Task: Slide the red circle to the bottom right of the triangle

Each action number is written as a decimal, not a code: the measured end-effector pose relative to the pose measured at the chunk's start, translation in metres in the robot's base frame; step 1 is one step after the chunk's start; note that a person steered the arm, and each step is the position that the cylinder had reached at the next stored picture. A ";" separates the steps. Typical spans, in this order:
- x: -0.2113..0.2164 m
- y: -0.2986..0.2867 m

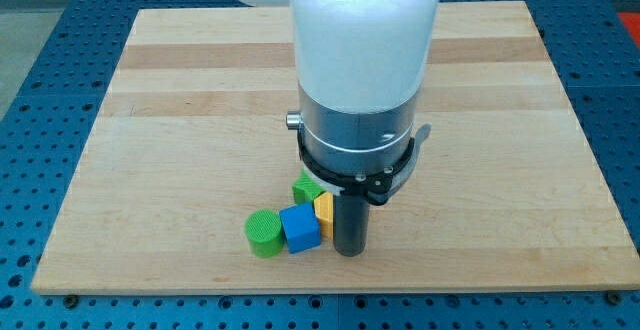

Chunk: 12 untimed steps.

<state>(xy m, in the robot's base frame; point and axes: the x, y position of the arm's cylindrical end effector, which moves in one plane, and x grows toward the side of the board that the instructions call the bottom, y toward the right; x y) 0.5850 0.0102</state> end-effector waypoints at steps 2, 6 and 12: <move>-0.053 -0.010; -0.121 0.039; -0.181 0.067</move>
